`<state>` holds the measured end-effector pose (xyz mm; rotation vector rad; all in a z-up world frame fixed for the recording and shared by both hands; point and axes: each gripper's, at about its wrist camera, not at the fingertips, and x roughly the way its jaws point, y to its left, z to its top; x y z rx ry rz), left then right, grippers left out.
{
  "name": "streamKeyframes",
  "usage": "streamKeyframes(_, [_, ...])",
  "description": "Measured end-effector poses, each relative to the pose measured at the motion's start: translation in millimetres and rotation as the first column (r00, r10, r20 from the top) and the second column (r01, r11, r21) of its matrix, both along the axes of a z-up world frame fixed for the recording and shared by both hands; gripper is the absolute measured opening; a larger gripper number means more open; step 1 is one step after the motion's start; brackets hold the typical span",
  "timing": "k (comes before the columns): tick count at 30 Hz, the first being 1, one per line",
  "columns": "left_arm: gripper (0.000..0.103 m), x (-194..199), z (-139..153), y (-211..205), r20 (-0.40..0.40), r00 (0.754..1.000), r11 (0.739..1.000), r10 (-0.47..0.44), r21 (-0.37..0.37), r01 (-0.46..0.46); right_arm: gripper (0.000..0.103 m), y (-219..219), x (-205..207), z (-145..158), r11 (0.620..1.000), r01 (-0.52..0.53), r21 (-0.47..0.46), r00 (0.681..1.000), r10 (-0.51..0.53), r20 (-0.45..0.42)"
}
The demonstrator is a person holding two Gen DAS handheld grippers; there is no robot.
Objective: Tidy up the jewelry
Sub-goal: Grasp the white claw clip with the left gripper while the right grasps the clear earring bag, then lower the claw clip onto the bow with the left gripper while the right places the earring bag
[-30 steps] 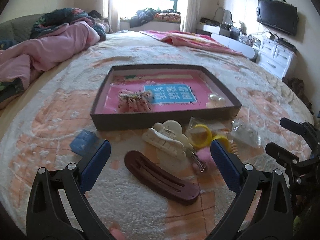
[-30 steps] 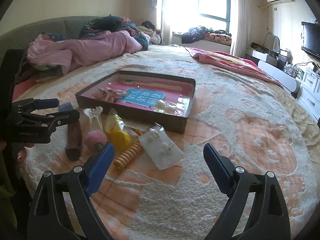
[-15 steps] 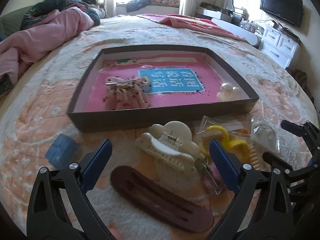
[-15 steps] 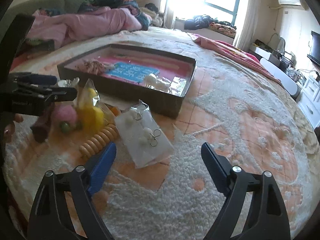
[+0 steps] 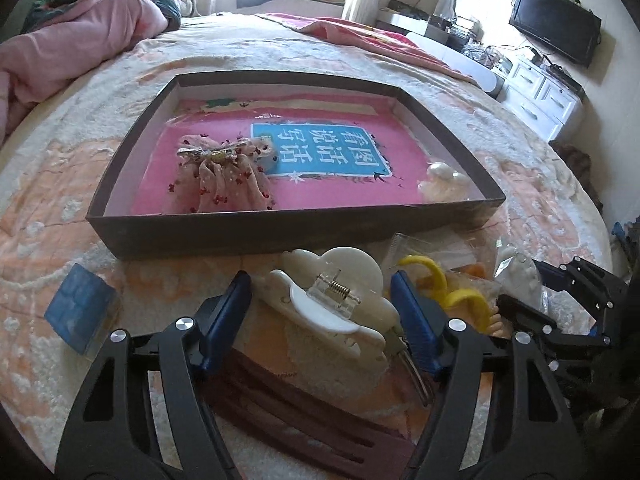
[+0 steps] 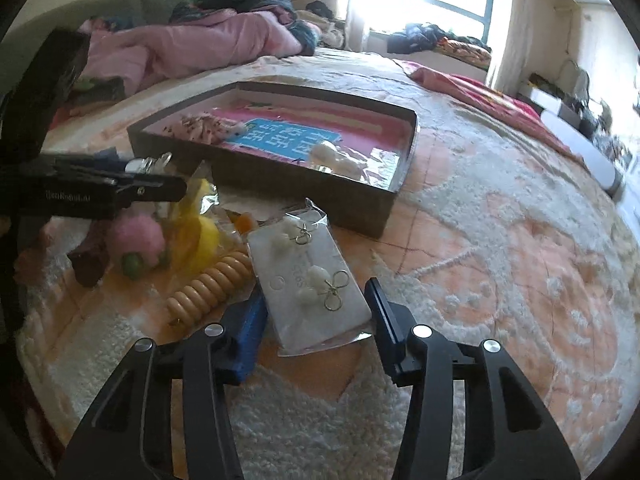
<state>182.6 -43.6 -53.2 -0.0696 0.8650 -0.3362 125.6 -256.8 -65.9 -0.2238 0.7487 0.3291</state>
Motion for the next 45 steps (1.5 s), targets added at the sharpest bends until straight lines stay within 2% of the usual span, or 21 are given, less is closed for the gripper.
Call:
streamKeyframes(3, [0.062, -3.8, 2.3, -1.0, 0.009, 1.000, 1.000, 0.006, 0.013, -0.006, 0.046, -4.9, -6.1, 4.1, 0.999, 0.019, 0.029, 1.000, -0.019, -0.002])
streamKeyframes(12, [0.062, -15.9, 26.9, 8.6, 0.078, 0.997, 1.000, 0.023, -0.016, -0.022, 0.046, -7.1, -19.5, 27.2, 0.994, 0.030, 0.103, 0.999, -0.032, 0.023])
streamKeyframes(20, [0.062, -16.3, 46.7, 28.3, 0.128, 0.989, 0.997, 0.069, -0.037, -0.064, 0.046, 9.0, -21.7, 41.7, 0.995, -0.003, 0.104, 0.999, -0.001, 0.039])
streamKeyframes(33, [0.062, -2.0, 58.3, 59.9, 0.158, 0.977, 0.989, 0.146, -0.045, -0.140, 0.046, 44.0, 0.8, 56.7, 0.992, -0.064, 0.110, 0.997, 0.058, 0.053])
streamKeyframes(45, [0.062, 22.6, 60.5, 67.0, 0.169, 0.971, 0.985, 0.172, -0.041, -0.167, 0.046, 64.2, 40.2, 70.4, 0.990, -0.081, 0.118, 0.994, 0.071, 0.086])
